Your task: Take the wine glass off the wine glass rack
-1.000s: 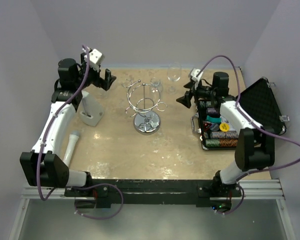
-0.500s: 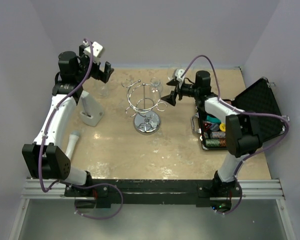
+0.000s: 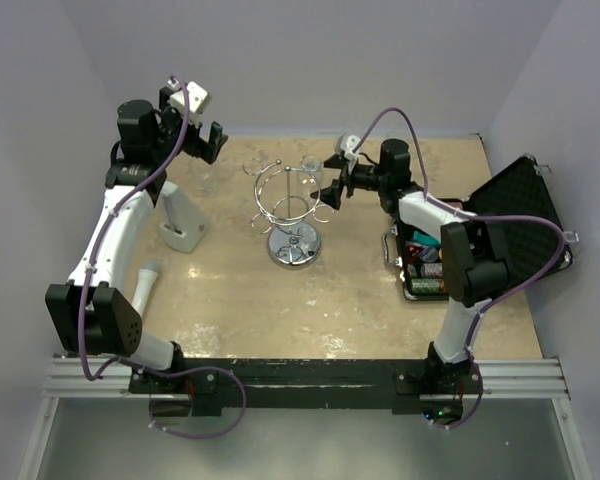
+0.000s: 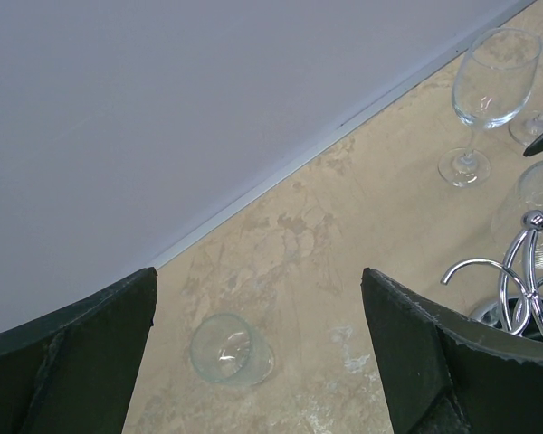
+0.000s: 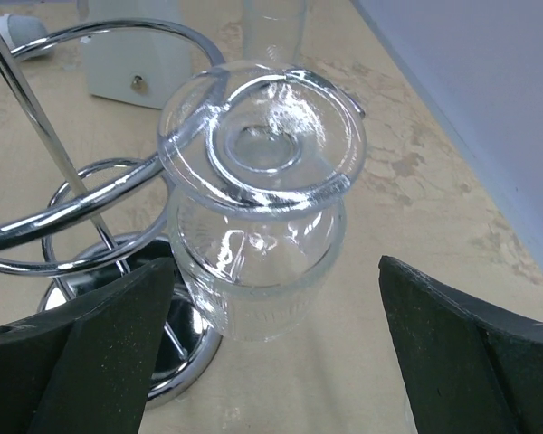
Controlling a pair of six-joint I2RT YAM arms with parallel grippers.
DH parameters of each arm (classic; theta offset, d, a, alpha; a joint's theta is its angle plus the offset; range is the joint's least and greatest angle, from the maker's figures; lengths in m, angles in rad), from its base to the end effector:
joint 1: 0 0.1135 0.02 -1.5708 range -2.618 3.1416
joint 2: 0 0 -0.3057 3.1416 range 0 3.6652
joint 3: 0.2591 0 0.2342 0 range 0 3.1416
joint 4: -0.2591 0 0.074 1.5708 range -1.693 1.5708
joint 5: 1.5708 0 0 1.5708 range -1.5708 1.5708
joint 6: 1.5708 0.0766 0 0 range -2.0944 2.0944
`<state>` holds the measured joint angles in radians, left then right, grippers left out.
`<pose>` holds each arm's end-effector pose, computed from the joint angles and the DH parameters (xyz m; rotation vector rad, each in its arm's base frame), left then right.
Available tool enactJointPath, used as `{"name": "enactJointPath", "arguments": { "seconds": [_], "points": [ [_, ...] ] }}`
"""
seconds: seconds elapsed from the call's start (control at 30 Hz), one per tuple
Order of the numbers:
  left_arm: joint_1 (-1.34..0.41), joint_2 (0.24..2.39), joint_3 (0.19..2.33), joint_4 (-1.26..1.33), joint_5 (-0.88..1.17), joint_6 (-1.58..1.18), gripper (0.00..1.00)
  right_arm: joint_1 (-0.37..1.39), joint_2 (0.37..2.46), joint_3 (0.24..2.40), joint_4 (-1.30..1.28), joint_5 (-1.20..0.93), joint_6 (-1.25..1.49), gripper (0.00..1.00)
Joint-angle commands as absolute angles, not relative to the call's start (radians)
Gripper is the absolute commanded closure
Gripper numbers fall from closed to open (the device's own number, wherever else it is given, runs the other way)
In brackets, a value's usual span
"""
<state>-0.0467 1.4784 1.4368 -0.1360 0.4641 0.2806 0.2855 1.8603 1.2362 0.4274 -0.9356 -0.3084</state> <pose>0.3587 -0.0511 0.4433 0.6093 1.6246 -0.2333 0.4079 0.1840 0.2995 -1.1158 1.3524 0.8030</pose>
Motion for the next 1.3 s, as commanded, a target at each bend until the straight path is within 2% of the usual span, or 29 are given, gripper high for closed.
{"name": "enactJointPath", "arguments": {
  "seconds": [0.0, 0.23, 0.63, 0.97, 1.13, 1.27],
  "points": [
    [-0.044, 1.470, 1.467, -0.101, 0.480, 0.298, 0.01, 0.308, 1.842, 1.259, 0.483, -0.966, -0.298, 0.02],
    [-0.044, 1.454, 1.447, -0.104, 0.483, 0.298, 0.02, 0.322, 1.848, 1.238, 0.535, -0.947, -0.258, 0.04],
    [-0.046, 1.463, 1.462, -0.117, 0.488, 0.308, 0.02, 0.322, 1.871, 1.243, 0.535, -0.930, -0.261, 0.19],
    [-0.052, 1.480, 1.480, -0.120, 0.488, 0.316, 0.02, 0.327, 1.904, 1.247, 0.535, -0.914, -0.264, 0.12],
    [-0.054, 1.485, 1.480, -0.117, 0.488, 0.319, 0.02, 0.327, 1.907, 1.253, 0.540, -0.908, -0.268, 0.20],
    [-0.057, 1.489, 1.482, -0.115, 0.489, 0.322, 0.02, 0.327, 1.891, 1.249, 0.555, -0.897, -0.267, 0.32]
  ]
}}
